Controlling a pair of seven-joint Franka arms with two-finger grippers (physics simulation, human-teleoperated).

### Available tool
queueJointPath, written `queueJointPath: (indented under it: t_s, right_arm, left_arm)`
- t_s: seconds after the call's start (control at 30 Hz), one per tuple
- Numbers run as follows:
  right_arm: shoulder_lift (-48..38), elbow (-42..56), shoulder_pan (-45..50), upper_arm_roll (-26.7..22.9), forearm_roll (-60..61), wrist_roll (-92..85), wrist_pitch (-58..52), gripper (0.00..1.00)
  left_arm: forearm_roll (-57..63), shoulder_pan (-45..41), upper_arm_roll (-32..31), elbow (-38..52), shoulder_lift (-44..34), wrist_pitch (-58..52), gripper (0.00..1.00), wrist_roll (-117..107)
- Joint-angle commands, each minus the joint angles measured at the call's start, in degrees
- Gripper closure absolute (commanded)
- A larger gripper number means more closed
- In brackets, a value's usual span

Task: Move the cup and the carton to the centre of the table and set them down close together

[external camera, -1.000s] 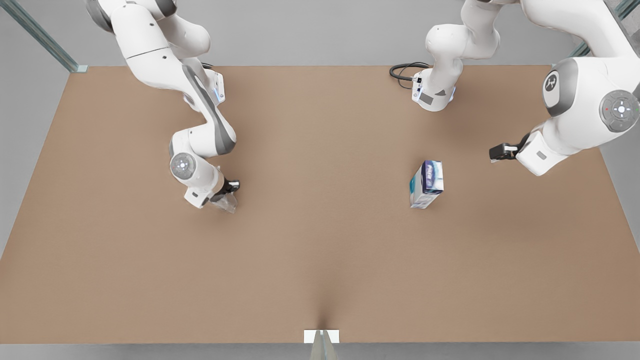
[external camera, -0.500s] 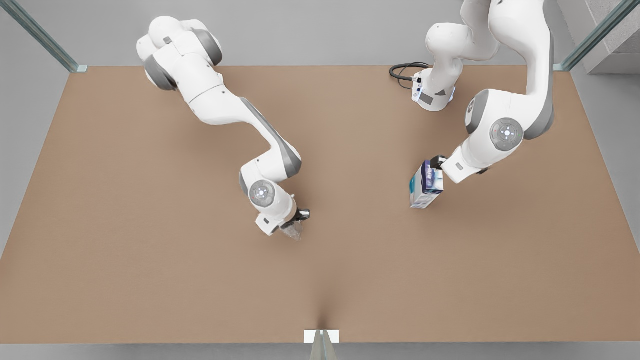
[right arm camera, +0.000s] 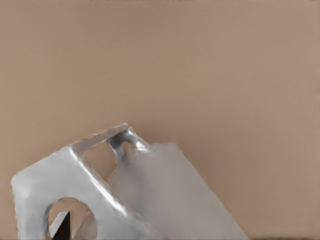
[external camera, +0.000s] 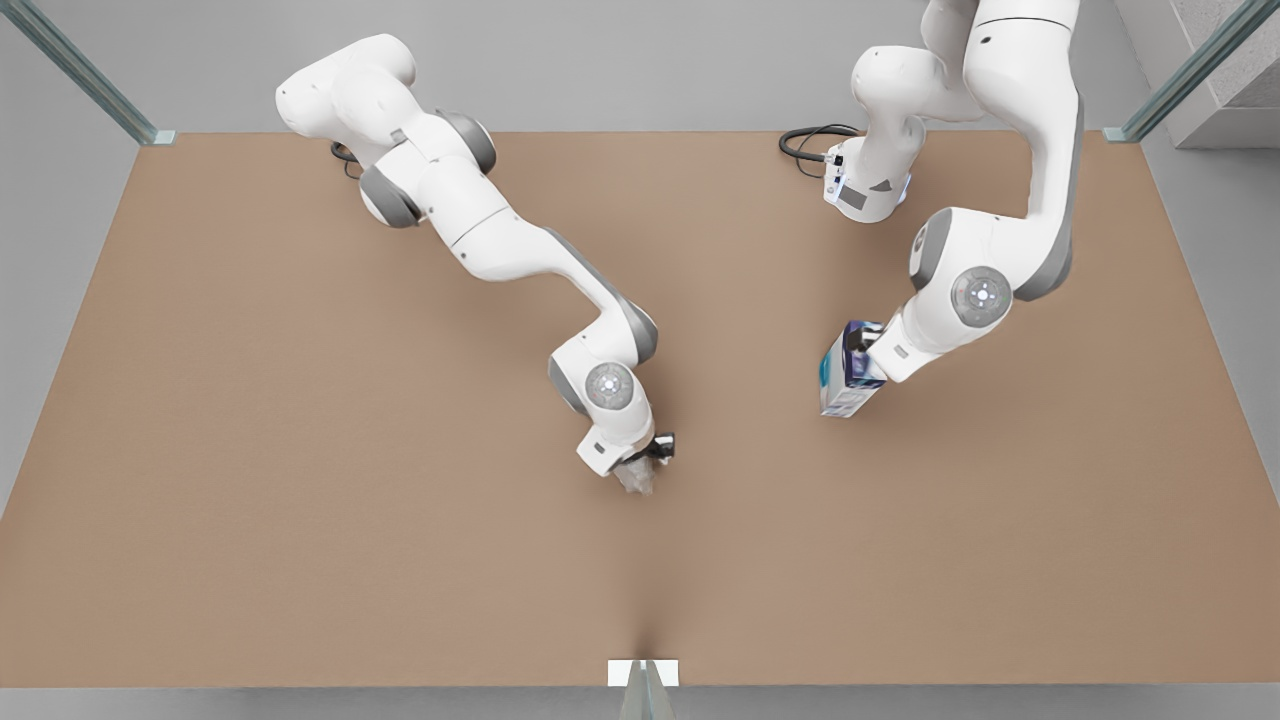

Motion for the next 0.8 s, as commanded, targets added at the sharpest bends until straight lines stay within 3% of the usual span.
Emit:
queueJointPath:
  t_s: [0.0,0.03,0.07,0.1,0.2,0.53,0.6,0.7,0.77]
  right_arm:
    - [-0.14,-0.15,-0.08,-0.11,7.99,-4.67,2.27,0.79]
    - [-1.1,-0.15,-0.17,-0.12,8.17,-4.58,0.69,0.77]
    - [-1.37,-0.23,-0.17,-0.12,8.26,-4.58,0.51,0.68]
    - [-1.46,-0.23,-0.08,-0.12,8.26,-2.66,0.86,0.37]
    - [-1.46,-0.32,0.0,-0.12,8.26,-1.95,1.92,0.05]
    - [-6.38,-2.34,1.67,-0.64,8.87,-2.04,1.74,0.02]
    - [-12.18,-8.49,-0.96,-0.55,8.43,-2.91,1.92,0.01]
    - [-29.4,-24.66,-10.54,-0.47,8.17,-11.26,1.74,0.0]
    - [-37.13,-28.62,-15.98,-1.08,8.26,-18.81,-7.02,0.0]
  left_arm:
    - [0.0,0.1,0.0,0.0,0.14,0.0,0.0,0.0]
    - [0.0,0.1,0.0,0.0,0.49,0.0,0.0,0.0]
    - [0.0,0.1,0.0,0.0,0.58,0.09,0.0,0.0]
    - [0.0,0.1,0.0,0.09,1.11,0.09,0.0,0.35]
    - [0.09,0.1,0.09,0.09,1.37,0.0,0.0,0.53]
    - [0.0,0.01,0.0,0.09,2.34,0.09,0.0,0.35]
    - [0.0,0.01,0.0,0.09,2.78,0.18,0.0,0.35]
    - [0.0,-0.6,0.0,0.09,3.48,0.18,0.0,0.18]
    - [0.0,-0.69,0.09,0.09,3.75,0.18,0.0,0.18]
